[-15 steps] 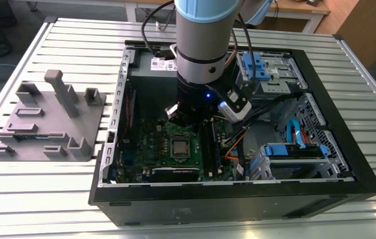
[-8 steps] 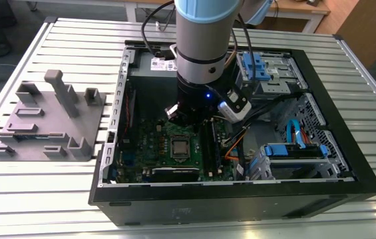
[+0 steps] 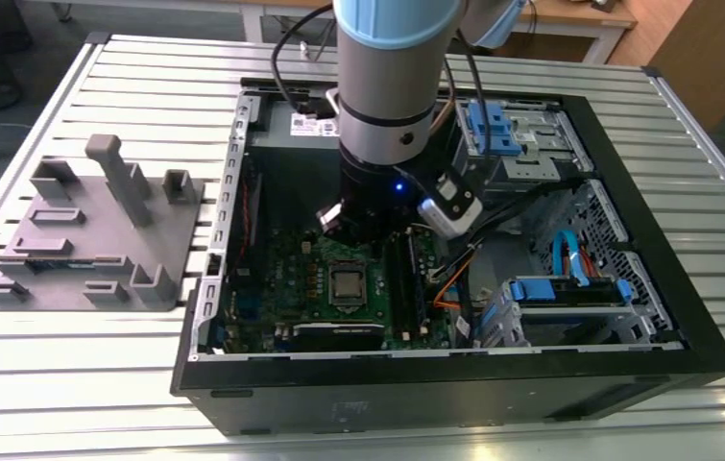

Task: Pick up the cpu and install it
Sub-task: 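Install the first cpu locking lever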

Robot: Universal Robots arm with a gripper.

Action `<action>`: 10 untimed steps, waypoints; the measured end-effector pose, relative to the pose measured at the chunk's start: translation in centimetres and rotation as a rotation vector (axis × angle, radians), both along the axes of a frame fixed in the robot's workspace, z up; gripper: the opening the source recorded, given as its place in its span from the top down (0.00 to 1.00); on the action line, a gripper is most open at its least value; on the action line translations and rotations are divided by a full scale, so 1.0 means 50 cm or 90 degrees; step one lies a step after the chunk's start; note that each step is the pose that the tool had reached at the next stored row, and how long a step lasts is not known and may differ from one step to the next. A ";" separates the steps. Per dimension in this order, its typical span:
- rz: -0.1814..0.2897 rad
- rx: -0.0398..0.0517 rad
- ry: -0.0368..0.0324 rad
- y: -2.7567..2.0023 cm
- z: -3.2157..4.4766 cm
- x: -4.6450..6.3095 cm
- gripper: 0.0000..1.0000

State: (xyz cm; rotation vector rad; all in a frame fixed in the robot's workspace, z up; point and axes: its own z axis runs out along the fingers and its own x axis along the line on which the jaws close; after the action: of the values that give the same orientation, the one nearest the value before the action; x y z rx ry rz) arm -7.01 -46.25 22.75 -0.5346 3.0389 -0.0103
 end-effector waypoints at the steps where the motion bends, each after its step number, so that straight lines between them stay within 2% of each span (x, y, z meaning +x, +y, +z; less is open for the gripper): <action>1: 0.000 -0.0001 0.0000 -0.0002 -0.001 0.000 0.89; 10: 0.000 -0.0008 -0.0001 -0.0063 -0.009 -0.004 0.89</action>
State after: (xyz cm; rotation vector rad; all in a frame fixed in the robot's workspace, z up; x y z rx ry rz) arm -7.20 -46.57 22.32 -0.5345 3.0390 -0.0122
